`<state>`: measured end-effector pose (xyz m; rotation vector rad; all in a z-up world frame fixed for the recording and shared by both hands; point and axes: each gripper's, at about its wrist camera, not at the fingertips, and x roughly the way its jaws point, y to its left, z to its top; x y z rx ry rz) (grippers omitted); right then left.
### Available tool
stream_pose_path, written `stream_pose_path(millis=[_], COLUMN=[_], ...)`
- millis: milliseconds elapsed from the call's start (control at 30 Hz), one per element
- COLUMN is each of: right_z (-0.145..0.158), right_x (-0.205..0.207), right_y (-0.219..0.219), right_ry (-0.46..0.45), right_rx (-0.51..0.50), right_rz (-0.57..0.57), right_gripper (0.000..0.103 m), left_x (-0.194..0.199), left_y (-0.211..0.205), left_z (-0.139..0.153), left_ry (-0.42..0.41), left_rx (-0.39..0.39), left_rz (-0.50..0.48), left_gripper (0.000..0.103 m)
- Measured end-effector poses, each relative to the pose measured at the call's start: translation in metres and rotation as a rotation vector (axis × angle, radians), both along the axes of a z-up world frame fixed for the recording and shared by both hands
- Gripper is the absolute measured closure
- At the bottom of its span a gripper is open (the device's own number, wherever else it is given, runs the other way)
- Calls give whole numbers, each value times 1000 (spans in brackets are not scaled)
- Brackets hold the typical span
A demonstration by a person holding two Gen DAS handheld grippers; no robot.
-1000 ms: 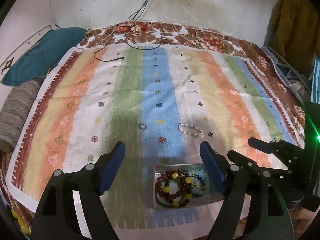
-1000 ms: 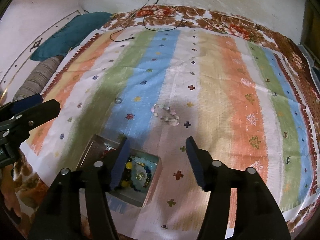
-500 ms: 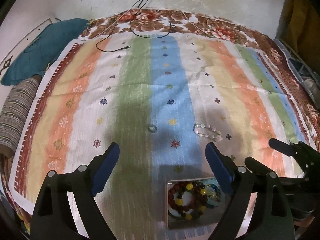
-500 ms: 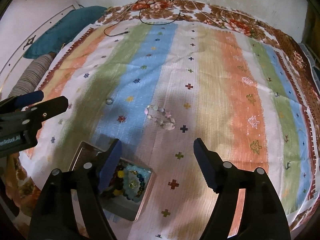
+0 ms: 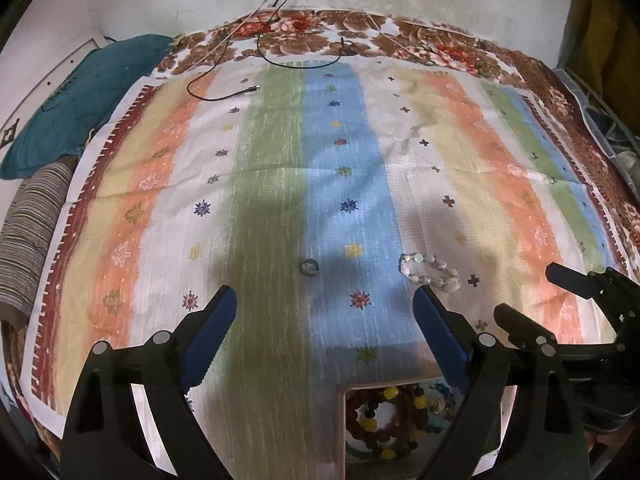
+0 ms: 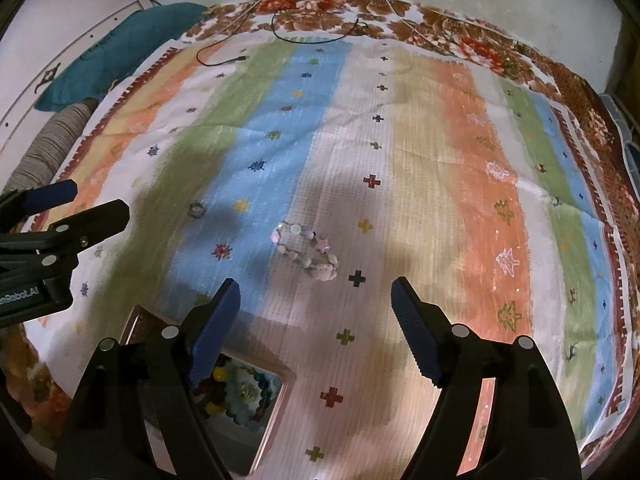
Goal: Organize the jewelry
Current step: 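Move the open left tool to the silver ring while the right tool approaches the pink bead bracelet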
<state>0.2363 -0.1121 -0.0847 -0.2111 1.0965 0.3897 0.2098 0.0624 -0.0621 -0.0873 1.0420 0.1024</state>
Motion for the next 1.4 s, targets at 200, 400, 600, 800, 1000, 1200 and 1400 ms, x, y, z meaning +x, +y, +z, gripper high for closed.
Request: stream_pose_path(millis=[200, 400, 600, 800, 1000, 1200, 1400], right_z=[-13, -20, -27, -37, -53, -61, -67], right_x=[7, 15, 21, 30, 41, 47, 51], right_y=[8, 9, 11, 13, 9, 9, 14], right_ry=[22, 49, 71, 91, 128, 139, 143], right_rx=[-29, -8, 8, 6, 1, -7, -22], right_rz=[14, -3, -5, -11, -35, -39, -29], right_gripper=[25, 25, 25, 25, 25, 25, 25], left_x=[10, 20, 29, 39, 46, 54, 62], left_y=[3, 9, 12, 13, 17, 20, 18], left_z=[-11, -22, -30, -39, -48, -53, -68], left_ry=[27, 54, 72, 94, 99, 110, 141], left_rx=[2, -8, -2, -21, -20, -31, 2], left_rz=[8, 20, 21, 19, 22, 21, 4], left_gripper=[15, 15, 15, 15, 15, 15, 15])
